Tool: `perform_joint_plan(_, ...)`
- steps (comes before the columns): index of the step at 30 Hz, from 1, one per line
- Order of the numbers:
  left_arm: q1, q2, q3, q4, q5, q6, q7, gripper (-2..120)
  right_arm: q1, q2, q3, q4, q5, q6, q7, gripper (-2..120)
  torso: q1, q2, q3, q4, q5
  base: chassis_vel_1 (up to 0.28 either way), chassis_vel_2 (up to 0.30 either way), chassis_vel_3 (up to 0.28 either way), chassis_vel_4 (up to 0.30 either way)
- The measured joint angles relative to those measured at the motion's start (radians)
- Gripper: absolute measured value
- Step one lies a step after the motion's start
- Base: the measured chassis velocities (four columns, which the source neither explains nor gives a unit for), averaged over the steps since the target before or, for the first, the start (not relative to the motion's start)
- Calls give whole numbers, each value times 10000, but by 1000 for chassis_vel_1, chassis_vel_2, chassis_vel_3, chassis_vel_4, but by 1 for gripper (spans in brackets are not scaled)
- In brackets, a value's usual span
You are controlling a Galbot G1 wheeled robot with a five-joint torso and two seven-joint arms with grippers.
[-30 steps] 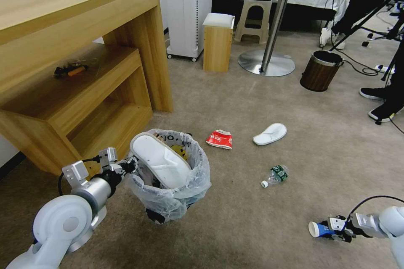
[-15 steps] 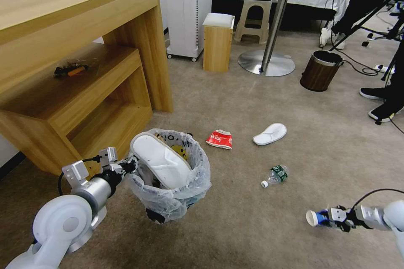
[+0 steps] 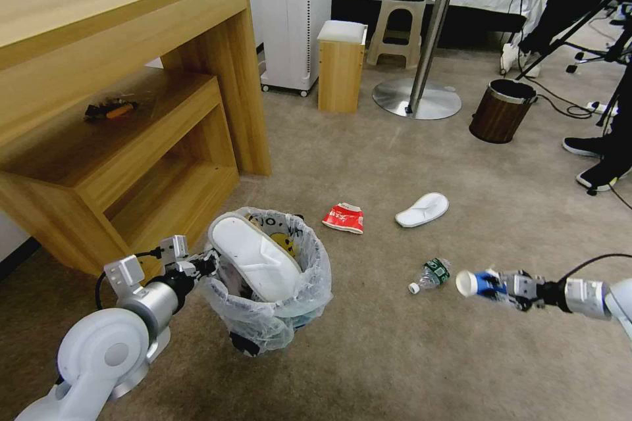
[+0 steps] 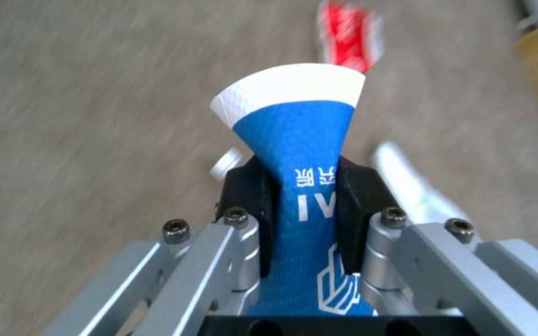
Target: Pick up the trash bin and place the garbage on the floor into it.
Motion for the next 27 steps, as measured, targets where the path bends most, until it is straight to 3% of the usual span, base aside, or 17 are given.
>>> perform_joint_plan(9, 44, -10, 38, 46, 88, 0, 7, 3, 111, -298, -415, 640, 2184, -326, 1166, 18, 0, 0, 0, -1, 0, 0, 0, 0, 0)
perform_joint_plan(11, 73, -48, 207, 84, 243, 0, 20, 3, 131, -318, -929, 1093, 3842, -405, 2139, 18, 0, 0, 0, -1, 1, 0, 0, 0, 0)
perform_joint_plan(15, 100, -83, 405, 78, 340, 1, 38, 3, 413, -273, -1528, 1454, 5021, -406, 2742, 18, 0, 0, 0, 0, 0, 0, 0, 0, 0)
perform_joint_plan(27, -31, -23, 705, -177, -30, 91, -2, 3, 1660, -110, -3171, 2316, 6997, -701, 3630, 18, 0, 0, 1, 0, -1, 0, 0, 0, 0)
